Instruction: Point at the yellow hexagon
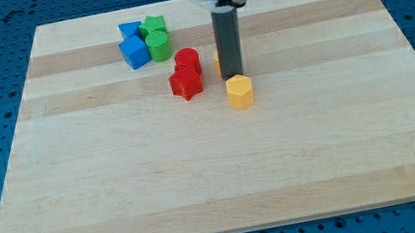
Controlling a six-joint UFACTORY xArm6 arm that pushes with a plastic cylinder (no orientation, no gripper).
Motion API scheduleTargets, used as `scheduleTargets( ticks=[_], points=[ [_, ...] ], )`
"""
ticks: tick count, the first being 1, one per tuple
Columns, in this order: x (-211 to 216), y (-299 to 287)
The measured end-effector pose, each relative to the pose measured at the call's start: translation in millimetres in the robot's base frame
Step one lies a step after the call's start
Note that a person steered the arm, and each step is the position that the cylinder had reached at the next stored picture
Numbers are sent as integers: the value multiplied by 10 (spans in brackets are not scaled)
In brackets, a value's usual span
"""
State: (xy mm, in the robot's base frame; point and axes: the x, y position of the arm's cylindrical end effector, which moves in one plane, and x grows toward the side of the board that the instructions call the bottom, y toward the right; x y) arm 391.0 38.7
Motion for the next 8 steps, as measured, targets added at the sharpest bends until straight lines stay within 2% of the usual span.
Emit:
scheduleTargets(
  ticks=[1, 3, 4, 5, 6, 7, 8],
  points=[
    [-195, 176],
    [-172, 500],
    [-38, 694],
    [358, 823],
    [828, 533],
    [836, 163],
    [637, 156]
  ],
)
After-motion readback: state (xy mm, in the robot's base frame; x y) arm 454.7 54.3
